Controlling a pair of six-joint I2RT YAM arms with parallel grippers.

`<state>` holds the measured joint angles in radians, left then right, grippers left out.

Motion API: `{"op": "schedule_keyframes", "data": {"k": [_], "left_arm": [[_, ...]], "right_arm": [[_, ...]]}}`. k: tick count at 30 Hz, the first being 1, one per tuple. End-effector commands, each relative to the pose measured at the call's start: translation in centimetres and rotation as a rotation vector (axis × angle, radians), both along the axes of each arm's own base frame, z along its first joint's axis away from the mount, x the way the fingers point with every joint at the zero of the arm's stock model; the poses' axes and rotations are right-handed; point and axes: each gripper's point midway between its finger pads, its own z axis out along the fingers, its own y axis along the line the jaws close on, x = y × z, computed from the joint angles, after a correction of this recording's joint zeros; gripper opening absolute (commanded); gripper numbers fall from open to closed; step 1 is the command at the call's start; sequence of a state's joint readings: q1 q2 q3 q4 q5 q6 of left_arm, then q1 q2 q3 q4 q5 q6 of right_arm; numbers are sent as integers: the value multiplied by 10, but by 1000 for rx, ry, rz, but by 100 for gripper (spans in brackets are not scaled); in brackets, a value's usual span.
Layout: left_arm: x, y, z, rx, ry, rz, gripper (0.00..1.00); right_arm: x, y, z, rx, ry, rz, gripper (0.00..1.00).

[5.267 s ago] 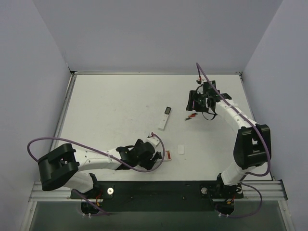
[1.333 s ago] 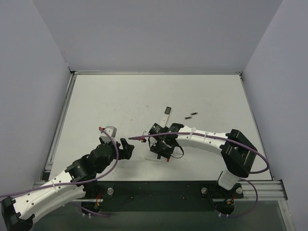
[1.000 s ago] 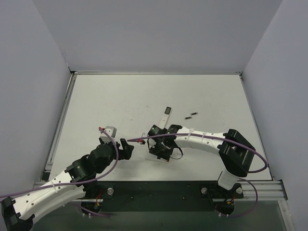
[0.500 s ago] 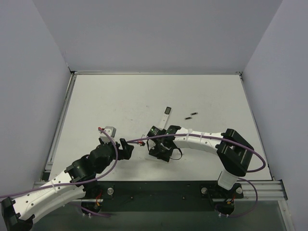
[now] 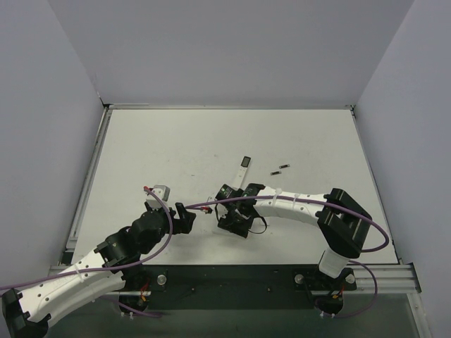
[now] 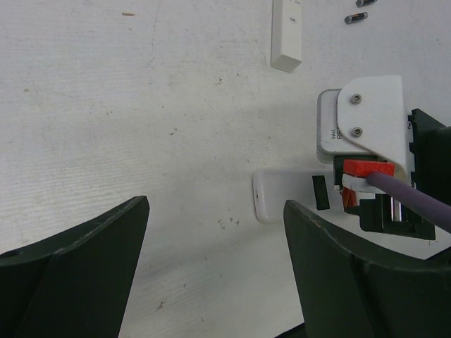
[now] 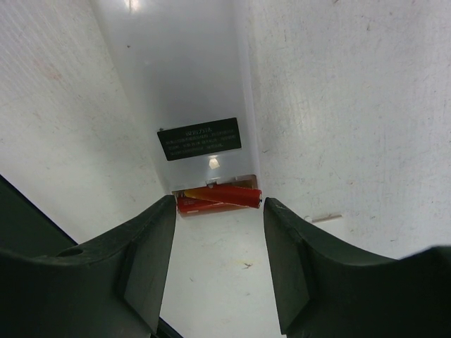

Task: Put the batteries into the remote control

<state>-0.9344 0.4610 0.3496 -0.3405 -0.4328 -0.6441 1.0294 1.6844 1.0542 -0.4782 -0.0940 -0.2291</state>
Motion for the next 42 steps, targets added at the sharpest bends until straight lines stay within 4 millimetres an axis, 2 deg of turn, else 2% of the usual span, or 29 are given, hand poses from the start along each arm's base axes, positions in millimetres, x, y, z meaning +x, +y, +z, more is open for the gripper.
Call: {"op": "schedule_keyframes", "data": {"k": [1, 5, 10, 14, 18, 24, 29, 34, 42], "left_arm": [[1, -2, 7, -31, -10, 3, 88], [0, -4, 2, -37, 3, -2, 88], [-3, -18, -8, -59, 38, -43, 88], [-5, -29, -25, -50, 91, -77, 85], [-5, -43, -38, -28, 138, -112, 81], [5, -63, -59, 58, 195, -145, 74], [11, -81, -62, 58, 202, -180, 67], [9, -98, -64, 30, 220, -229, 65], [10, -105, -69, 25, 237, -242, 60]], "right_arm": [[-8, -4, 6, 5, 16, -5, 49], [-8, 2, 24, 92, 9, -33, 48], [-2, 2, 47, 237, 29, -120, 47], [8, 1, 54, 344, 48, -194, 36], [11, -5, 46, 339, 55, -200, 31], [16, -5, 33, 309, 52, -174, 24], [17, -6, 27, 302, 53, -170, 23], [18, -8, 21, 298, 69, -179, 23], [22, -7, 15, 299, 102, -230, 20]]}}
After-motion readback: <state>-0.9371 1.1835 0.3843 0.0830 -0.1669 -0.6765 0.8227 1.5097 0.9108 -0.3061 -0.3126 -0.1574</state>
